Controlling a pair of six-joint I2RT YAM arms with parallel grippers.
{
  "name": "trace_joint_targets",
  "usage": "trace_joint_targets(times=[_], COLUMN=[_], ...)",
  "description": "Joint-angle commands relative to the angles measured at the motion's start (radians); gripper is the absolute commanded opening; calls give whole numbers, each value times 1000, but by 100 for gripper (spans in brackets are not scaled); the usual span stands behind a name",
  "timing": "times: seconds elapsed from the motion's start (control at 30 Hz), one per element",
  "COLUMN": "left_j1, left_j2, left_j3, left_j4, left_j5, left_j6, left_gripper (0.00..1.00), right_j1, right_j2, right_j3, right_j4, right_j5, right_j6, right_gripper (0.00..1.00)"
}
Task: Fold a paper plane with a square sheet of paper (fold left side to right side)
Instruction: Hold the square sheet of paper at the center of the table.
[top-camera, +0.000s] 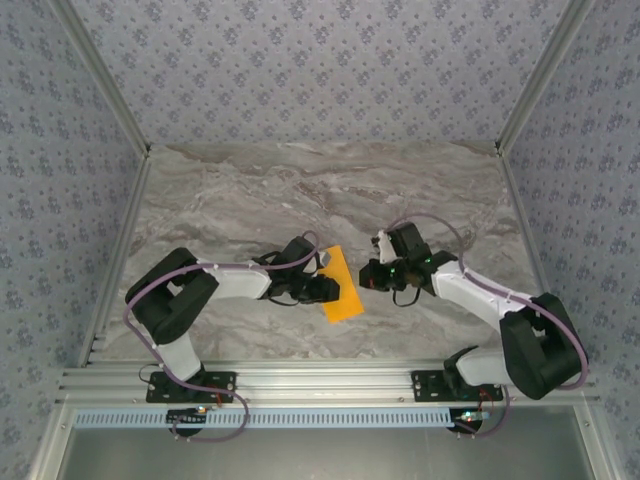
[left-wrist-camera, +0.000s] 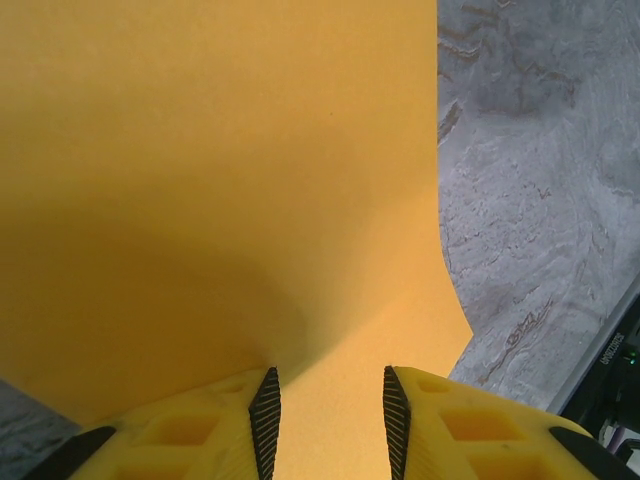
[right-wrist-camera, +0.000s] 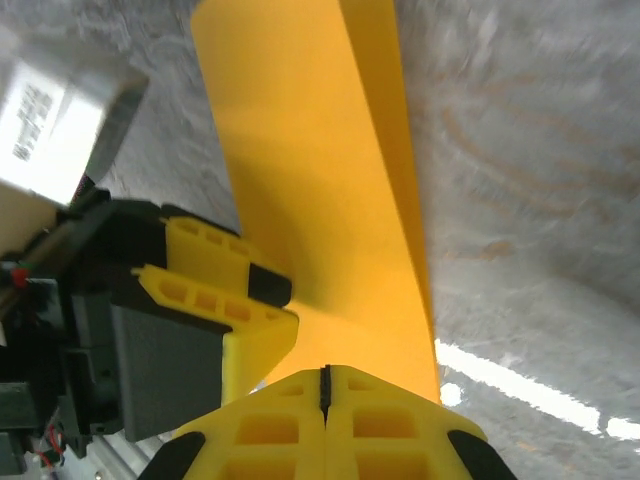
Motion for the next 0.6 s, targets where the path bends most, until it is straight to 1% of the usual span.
trace_joint_targets(times=[0.0, 0.03, 0.17, 0.3, 0.4, 0.57], left_j1=[-32, -31, -31, -32, -31, -31], left_j2=[60, 60, 58, 60, 62, 56], left_j3=[7, 8, 14, 21, 29, 39], left_j4=[-9, -11, -12, -17, -24, -34], left_j5=[-47, -47, -48, -47, -47, -50], left_j6=[1, 0, 0, 1, 2, 2], left_gripper=[35, 35, 35, 35, 35, 35], right_j1=[34, 47, 93, 115, 117, 116], right_j2=[26, 40, 113, 164, 170, 185], right_j3=[-25, -25, 0, 26, 12, -21], right_j4=[110, 127, 144, 88, 33, -19], right_j5=[-34, -34, -24, -3, 38, 70], right_j6=[68, 95, 111, 115, 120, 114], right_gripper=[0, 0, 0, 0, 0, 0])
